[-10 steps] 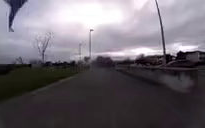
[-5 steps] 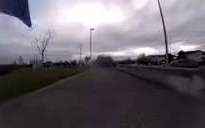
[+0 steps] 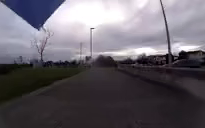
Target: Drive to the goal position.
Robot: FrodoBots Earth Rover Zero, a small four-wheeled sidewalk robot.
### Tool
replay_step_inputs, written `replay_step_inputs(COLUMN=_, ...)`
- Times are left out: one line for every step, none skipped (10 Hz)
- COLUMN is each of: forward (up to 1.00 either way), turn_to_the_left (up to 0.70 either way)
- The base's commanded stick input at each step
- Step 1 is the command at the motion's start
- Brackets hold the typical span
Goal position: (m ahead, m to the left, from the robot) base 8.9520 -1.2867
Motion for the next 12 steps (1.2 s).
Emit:
replay_step_inputs(forward=0.85, turn_to_the_left=-0.01)
replay_step_inputs(forward=0.85, turn_to_the_left=-0.15)
replay_step_inputs(forward=0.85, turn_to_the_left=-0.29)
replay_step_inputs(forward=0.85, turn_to_the_left=0.00)
replay_step_inputs(forward=0.85, turn_to_the_left=0.00)
replay_step_inputs(forward=0.85, turn_to_the_left=0.00)
replay_step_inputs(forward=0.85, turn_to_the_left=0.00)
replay_step_inputs(forward=0.85, turn_to_the_left=0.00)
replay_step_inputs(forward=0.85, turn_to_the_left=-0.16)
replay_step_inputs(forward=0.85, turn_to_the_left=-0.03)
replay_step_inputs(forward=0.85, turn_to_the_left=0.00)
replay_step_inputs(forward=0.85, turn_to_the_left=0.00)
